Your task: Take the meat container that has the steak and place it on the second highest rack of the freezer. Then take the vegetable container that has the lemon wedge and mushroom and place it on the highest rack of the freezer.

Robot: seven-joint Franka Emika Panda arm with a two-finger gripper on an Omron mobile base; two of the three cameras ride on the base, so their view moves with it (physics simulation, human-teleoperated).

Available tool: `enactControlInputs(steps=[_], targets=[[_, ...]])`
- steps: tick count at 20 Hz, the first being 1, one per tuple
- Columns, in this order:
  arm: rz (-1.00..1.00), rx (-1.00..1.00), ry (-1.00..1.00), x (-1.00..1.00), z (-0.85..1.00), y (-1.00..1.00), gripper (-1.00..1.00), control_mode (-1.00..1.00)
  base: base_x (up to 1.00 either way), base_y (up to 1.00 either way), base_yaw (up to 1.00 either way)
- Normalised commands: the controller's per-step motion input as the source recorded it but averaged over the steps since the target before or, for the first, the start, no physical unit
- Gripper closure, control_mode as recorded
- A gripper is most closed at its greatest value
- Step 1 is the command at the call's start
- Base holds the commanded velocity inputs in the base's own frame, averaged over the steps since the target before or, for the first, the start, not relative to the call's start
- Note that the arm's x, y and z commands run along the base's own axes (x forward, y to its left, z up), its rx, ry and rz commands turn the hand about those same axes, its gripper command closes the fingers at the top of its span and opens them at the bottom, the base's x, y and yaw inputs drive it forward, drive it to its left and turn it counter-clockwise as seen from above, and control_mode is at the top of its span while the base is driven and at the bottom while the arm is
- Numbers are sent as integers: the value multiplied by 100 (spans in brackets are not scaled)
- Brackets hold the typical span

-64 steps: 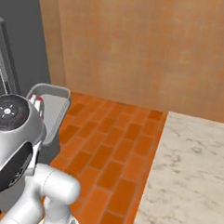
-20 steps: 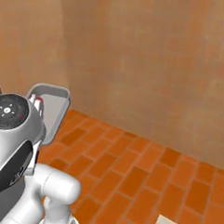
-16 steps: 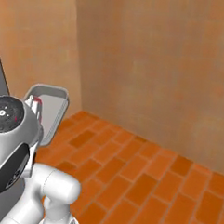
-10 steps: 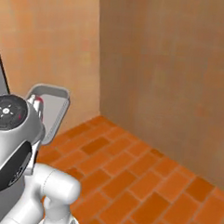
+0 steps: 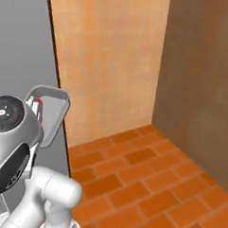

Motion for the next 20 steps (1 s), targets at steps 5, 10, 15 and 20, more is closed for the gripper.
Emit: enactControlInputs(steps=[5, 10, 15, 20], targets=[[0, 0, 0, 0, 0, 0, 100, 100, -15, -16, 61], [0, 0, 0, 0, 0, 0, 100, 100, -19, -10, 59], [0, 0, 0, 0, 0, 0, 100, 100, -26, -6, 55], [0, 0, 0, 0, 0, 0, 100, 100, -4, 12, 36]])
